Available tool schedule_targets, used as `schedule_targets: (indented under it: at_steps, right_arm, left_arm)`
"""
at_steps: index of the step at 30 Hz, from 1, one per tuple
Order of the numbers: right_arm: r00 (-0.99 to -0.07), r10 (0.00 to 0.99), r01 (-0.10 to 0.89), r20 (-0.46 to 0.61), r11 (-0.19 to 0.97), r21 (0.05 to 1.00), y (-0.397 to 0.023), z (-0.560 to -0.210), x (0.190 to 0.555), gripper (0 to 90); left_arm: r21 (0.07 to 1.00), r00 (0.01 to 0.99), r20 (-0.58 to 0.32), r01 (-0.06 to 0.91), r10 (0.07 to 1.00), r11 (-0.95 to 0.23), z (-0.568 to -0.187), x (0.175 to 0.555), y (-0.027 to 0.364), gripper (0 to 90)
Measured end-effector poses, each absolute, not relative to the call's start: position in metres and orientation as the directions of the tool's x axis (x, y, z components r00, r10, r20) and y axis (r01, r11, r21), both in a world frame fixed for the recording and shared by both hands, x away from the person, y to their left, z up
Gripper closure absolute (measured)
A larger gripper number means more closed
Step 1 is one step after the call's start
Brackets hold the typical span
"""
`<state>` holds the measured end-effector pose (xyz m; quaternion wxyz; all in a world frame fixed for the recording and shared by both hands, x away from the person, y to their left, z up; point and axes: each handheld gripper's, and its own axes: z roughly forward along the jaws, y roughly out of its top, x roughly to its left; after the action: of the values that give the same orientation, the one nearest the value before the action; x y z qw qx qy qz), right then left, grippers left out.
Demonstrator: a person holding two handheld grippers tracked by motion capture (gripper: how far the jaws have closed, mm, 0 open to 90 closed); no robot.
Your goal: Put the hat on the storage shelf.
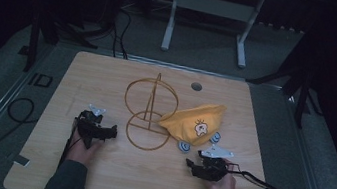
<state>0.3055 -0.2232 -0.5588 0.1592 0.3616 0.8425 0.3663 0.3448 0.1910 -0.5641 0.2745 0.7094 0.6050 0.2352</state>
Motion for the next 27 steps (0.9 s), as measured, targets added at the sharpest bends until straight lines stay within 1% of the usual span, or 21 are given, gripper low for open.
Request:
schedule_targets:
  at_steps: [8,9,10,11,12,15,18,23,27]
  right_arm:
    - [-0.679,0.734,0.497,-0.003,0.463,0.734,-0.222,-0.559,0.304,41.0]
    - [-0.678,0.735,0.499,-0.002,0.462,0.733,-0.222,-0.559,0.304,44.1]
    - [-0.698,0.716,0.483,-0.011,0.483,0.730,-0.219,-0.557,0.301,54.0]
    - [-0.709,0.704,0.467,-0.030,0.501,0.729,-0.218,-0.556,0.301,56.9]
    - [-0.722,0.690,0.446,-0.057,0.527,0.723,-0.214,-0.555,0.300,63.8]
    - [-0.731,0.680,0.434,-0.059,0.530,0.728,-0.212,-0.552,0.301,64.8]
    - [-0.751,0.655,0.393,-0.081,0.543,0.742,-0.208,-0.546,0.301,65.2]
    - [-0.759,0.643,0.371,-0.103,0.556,0.744,-0.202,-0.542,0.303,65.1]
    - [-0.772,0.617,0.330,-0.152,0.594,0.733,-0.191,-0.538,0.309,63.2]
  left_arm:
    - [0.674,0.157,0.001,0.729,0.988,-0.117,-0.564,0.345,0.191,0.0]
    - [0.674,0.158,0.002,0.730,0.988,-0.117,-0.564,0.345,0.191,0.0]
    - [0.674,0.157,0.001,0.729,0.988,-0.117,-0.564,0.345,0.191,0.0]
    - [0.674,0.157,0.001,0.729,0.988,-0.117,-0.564,0.345,0.191,0.0]
    - [0.674,0.157,0.001,0.729,0.988,-0.117,-0.564,0.345,0.191,0.0]
    - [0.674,0.157,0.001,0.729,0.988,-0.117,-0.564,0.345,0.191,0.0]
    - [0.674,0.157,0.001,0.729,0.988,-0.117,-0.564,0.345,0.191,0.0]
    - [0.674,0.157,0.001,0.729,0.988,-0.117,-0.564,0.345,0.191,0.0]
    - [0.674,0.157,0.001,0.729,0.988,-0.117,-0.564,0.345,0.191,0.0]
